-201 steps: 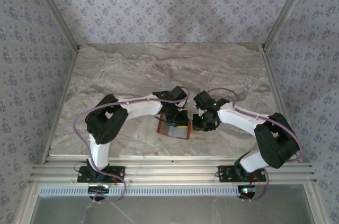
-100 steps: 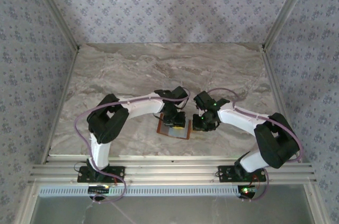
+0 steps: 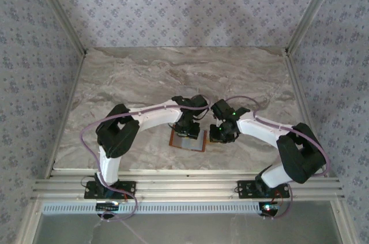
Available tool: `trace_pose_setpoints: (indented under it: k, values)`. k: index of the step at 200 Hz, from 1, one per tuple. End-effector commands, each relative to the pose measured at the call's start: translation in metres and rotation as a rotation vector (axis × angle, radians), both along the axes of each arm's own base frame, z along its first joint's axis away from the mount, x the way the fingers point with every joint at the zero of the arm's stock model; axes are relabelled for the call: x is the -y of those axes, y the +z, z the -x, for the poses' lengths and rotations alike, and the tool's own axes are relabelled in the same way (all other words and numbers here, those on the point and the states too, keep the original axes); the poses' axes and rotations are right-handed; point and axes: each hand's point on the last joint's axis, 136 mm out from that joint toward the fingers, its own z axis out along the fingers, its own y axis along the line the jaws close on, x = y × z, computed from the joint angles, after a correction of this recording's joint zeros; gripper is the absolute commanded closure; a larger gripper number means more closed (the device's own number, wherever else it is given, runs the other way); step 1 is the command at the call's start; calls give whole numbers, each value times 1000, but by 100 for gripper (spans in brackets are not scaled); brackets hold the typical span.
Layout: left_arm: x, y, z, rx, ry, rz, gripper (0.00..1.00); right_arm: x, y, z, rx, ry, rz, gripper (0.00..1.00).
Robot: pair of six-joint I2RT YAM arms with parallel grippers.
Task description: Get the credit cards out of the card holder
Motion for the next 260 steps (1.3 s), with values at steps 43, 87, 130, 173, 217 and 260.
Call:
trace_pose_setpoints:
  k: [43,87,130,173,217,260]
  values:
    - [-29,13,-5,84,-57,-185,66,4,3,0,11,4,19,83]
    - [-45,17,-9,120,-59,-253,66,4,4,-1,13,2,17,83]
    - [-68,24,-15,157,-41,-310,66,3,7,-3,19,8,20,83]
    - [-88,31,-18,148,34,-233,67,8,15,-5,31,10,54,82]
    - [-72,47,-23,128,108,5,68,11,44,-11,98,19,102,73]
    - [-27,59,-30,80,175,305,72,-16,68,-17,143,42,29,71]
